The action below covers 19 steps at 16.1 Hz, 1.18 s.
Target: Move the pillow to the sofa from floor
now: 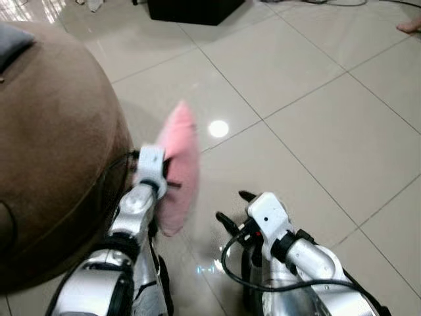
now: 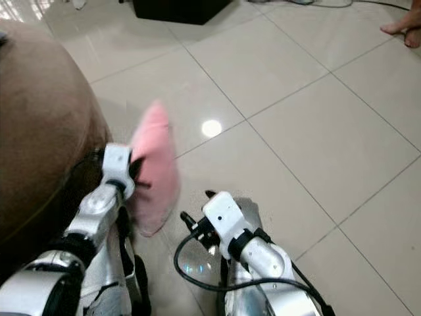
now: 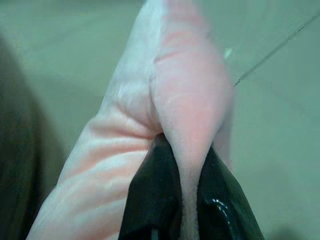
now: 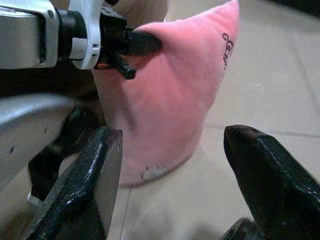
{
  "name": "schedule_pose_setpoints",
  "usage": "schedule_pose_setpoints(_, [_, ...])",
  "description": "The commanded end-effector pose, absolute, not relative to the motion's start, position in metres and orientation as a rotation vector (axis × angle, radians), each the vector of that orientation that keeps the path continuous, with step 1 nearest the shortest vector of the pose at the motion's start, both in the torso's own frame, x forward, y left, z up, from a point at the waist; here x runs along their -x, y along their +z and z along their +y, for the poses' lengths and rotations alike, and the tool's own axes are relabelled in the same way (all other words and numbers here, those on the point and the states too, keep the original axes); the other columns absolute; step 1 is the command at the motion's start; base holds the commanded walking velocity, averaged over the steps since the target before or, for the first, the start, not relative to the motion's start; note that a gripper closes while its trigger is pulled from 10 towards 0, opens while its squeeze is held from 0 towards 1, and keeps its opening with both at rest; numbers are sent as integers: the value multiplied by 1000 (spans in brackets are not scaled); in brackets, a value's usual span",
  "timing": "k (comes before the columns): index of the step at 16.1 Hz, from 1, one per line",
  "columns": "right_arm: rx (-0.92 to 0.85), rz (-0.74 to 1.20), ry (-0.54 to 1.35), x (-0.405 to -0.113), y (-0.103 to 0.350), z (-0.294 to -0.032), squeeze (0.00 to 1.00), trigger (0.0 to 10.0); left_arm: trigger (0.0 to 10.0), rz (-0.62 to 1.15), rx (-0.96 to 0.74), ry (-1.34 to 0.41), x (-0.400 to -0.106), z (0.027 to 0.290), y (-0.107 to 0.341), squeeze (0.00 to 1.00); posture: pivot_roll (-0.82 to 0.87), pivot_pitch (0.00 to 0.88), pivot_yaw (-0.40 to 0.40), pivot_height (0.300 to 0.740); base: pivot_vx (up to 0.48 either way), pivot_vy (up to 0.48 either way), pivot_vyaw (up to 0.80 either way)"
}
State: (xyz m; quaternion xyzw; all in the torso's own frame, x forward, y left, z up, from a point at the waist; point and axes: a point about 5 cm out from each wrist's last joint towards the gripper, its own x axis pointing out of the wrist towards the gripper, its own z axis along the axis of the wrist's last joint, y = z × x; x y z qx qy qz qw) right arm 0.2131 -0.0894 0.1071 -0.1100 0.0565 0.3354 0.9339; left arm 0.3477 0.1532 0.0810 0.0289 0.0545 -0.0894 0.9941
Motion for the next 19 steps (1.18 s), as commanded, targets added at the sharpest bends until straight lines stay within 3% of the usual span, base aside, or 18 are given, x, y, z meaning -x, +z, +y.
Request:
schedule_pose_setpoints(1, [214, 90, 644, -212, 110, -93, 0, 10000, 0, -18, -34, -183, -353, 154, 106, 0, -66, 155, 39, 496, 0, 0, 0])
schedule_pose_setpoints(3, [114, 0, 500, -220, 130, -102, 0, 10000, 0, -234, 15, -127, -350, 168, 166, 0, -43, 108, 55, 506, 0, 0, 0])
schedule_pose_setpoints(5, [96, -25, 440, -223, 136, -105, 0, 10000, 0, -295, 12, -116, -342, 174, 183, 0, -29, 86, 53, 516, 0, 0, 0])
schedule_pose_setpoints(6, [79, -26, 386, -228, 140, -107, 0, 10000, 10000, -327, -11, -107, -329, 180, 195, 0, -20, 60, 45, 526, 0, 0, 0])
schedule_pose_setpoints(10, [47, -50, 286, -245, 155, -114, 0, 10000, 10000, -326, -45, -175, -303, 171, 207, 0, 12, 22, -2, 551, 0, 0, 0])
schedule_pose_setpoints(13, [-5, -82, 222, -262, 173, -123, 0, 10000, 10000, -278, -88, -86, -282, 173, 199, 0, 24, 21, -16, 586, 0, 0, 0])
schedule_pose_setpoints(19, [2, -75, 197, -278, 183, -131, 0, 10000, 10000, -209, -128, -69, -284, 155, 184, 0, 14, 24, -41, 646, 0, 0, 0])
